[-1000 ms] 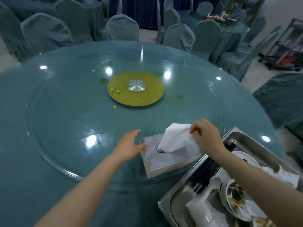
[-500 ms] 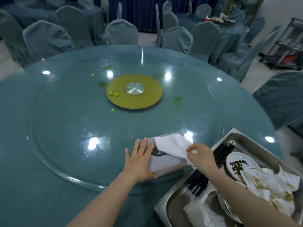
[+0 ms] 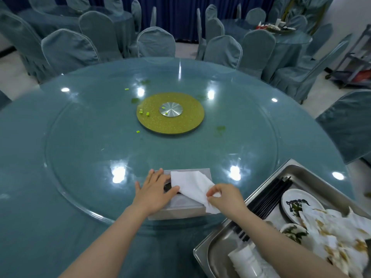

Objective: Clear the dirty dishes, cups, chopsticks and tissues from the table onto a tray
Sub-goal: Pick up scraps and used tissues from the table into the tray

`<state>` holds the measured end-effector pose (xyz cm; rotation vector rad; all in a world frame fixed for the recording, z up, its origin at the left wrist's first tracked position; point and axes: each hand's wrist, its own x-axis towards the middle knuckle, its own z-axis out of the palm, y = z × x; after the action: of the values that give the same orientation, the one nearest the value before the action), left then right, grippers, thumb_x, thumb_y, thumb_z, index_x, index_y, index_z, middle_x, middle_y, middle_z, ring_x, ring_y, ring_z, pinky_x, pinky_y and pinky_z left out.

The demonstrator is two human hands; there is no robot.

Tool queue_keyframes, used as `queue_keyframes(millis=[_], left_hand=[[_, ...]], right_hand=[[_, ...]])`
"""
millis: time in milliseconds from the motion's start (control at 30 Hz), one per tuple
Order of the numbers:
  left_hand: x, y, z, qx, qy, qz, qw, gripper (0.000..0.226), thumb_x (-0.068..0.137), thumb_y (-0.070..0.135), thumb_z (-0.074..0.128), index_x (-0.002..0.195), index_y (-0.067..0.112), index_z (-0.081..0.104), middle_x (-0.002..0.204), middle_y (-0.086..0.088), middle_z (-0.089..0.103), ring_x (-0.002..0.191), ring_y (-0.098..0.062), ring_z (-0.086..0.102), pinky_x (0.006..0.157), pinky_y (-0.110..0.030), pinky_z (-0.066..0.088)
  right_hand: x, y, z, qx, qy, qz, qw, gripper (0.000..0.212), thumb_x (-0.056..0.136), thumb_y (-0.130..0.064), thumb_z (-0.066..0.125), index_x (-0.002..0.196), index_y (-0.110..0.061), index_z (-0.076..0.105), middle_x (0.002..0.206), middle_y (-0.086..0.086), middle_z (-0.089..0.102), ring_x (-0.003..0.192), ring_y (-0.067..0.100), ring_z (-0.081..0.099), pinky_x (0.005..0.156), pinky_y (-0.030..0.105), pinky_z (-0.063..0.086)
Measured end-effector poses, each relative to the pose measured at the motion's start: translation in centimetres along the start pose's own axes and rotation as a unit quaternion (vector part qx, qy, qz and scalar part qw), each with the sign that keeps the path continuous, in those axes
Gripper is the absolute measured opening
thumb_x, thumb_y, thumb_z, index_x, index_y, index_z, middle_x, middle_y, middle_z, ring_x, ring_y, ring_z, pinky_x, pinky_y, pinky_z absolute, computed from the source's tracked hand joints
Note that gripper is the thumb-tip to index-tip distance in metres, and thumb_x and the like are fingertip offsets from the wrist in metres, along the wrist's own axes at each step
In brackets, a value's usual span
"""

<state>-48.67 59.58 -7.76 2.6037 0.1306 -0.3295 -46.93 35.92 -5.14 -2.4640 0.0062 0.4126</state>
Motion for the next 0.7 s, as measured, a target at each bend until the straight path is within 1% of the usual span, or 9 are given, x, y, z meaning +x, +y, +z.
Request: queue_keyframes(millis=[67,167,267,333,367,433,533,600,700], left_hand=[[-0.1,-1.2,-0.7,0.0,0.008,-0.009,1.0,0.052,0.087,0.066,0.031,0.132,0.039,0.039,0.158,0.013,0.01,0.146,-0.011,-0.002,0.112,-0.06,0.001],[-0.1,-2.9,-2.1,-0.01,0.023,-0.032,0.999,0.042,0.09,0.061,0.033,0.125,0.04,0.045,0.156,0.013,0.018,0.146,-0.01,0.004,0.111,-0.062,0.005],[0.1,-3.9,-3.9,-0.04,0.037,-0.075,0.996,0.031,0.091,0.058,0.036,0.113,0.042,0.052,0.152,0.013,0.029,0.144,-0.01,0.015,0.109,-0.062,0.008],[0.3,-4.4,-5.0,-0.059,0.052,-0.1,0.992,0.028,0.09,0.057,0.039,0.104,0.04,0.055,0.139,0.01,0.044,0.137,-0.009,0.029,0.108,-0.06,0.011],[0.4,-4.5,-5.4,-0.065,0.063,-0.107,0.99,0.031,0.09,0.056,0.04,0.107,0.037,0.056,0.133,0.009,0.048,0.133,-0.011,0.035,0.108,-0.058,0.012],[0.8,-4.5,-5.9,-0.071,0.098,-0.112,0.986,0.041,0.091,0.054,0.043,0.122,0.029,0.052,0.134,0.006,0.05,0.129,-0.016,0.04,0.109,-0.054,0.013],[1.5,-3.5,-6.3,-0.079,0.143,-0.079,0.983,0.044,0.092,0.045,0.049,0.129,0.021,0.048,0.141,0.001,0.044,0.124,-0.023,0.047,0.111,-0.052,0.021],[2.1,-2.7,-6.4,-0.065,0.134,-0.051,0.987,0.046,0.092,0.041,0.051,0.132,0.018,0.045,0.147,-0.002,0.037,0.128,-0.026,0.044,0.112,-0.052,0.022],[2.9,-1.8,-5.9,-0.021,0.121,-0.015,0.992,0.052,0.092,0.036,0.053,0.139,0.017,0.039,0.155,-0.005,0.025,0.145,-0.022,0.018,0.116,-0.045,0.008]], right_hand=[[0.1,-0.6,0.7,0.014,-0.033,-0.019,0.999,0.02,0.078,-0.022,0.07,0.065,-0.036,0.064,0.086,-0.021,0.061,0.086,0.007,0.06,0.076,0.022,0.046],[0.7,-1.2,1.4,0.09,-0.071,-0.024,0.993,0.02,0.077,-0.016,0.072,0.066,-0.031,0.066,0.083,-0.021,0.063,0.083,0.004,0.058,0.071,0.019,0.044],[1.4,-1.0,1.2,0.202,-0.015,0.011,0.979,0.017,0.079,-0.008,0.072,0.081,-0.022,0.064,0.089,-0.013,0.063,0.081,0.008,0.059,0.061,0.011,0.043],[1.9,-0.7,0.5,0.248,0.012,0.038,0.968,0.027,0.08,-0.005,0.071,0.098,-0.019,0.056,0.095,-0.004,0.06,0.081,0.012,0.06,0.063,0.019,0.048],[2.2,-0.4,0.0,0.259,0.016,0.048,0.964,0.036,0.08,-0.006,0.071,0.106,-0.02,0.051,0.097,-0.002,0.059,0.082,0.013,0.061,0.064,0.024,0.049],[2.9,0.0,-0.9,0.274,0.026,0.064,0.959,0.047,0.08,-0.006,0.07,0.116,-0.023,0.045,0.098,0.0,0.06,0.083,0.015,0.063,0.063,0.026,0.049],[4.1,0.9,-1.9,0.25,0.062,0.093,0.962,0.031,0.08,-0.004,0.063,0.11,-0.011,0.059,0.094,0.004,0.066,0.083,0.023,0.065,0.067,0.032,0.053],[4.9,1.4,-2.2,0.224,0.084,0.119,0.964,0.026,0.081,-0.004,0.056,0.104,-0.011,0.065,0.089,0.005,0.067,0.083,0.028,0.064,0.072,0.037,0.053],[6.0,2.0,-2.2,0.194,0.131,0.121,0.965,0.033,0.083,-0.002,0.045,0.106,-0.013,0.067,0.087,0.002,0.066,0.082,0.027,0.061,0.066,0.031,0.047]])
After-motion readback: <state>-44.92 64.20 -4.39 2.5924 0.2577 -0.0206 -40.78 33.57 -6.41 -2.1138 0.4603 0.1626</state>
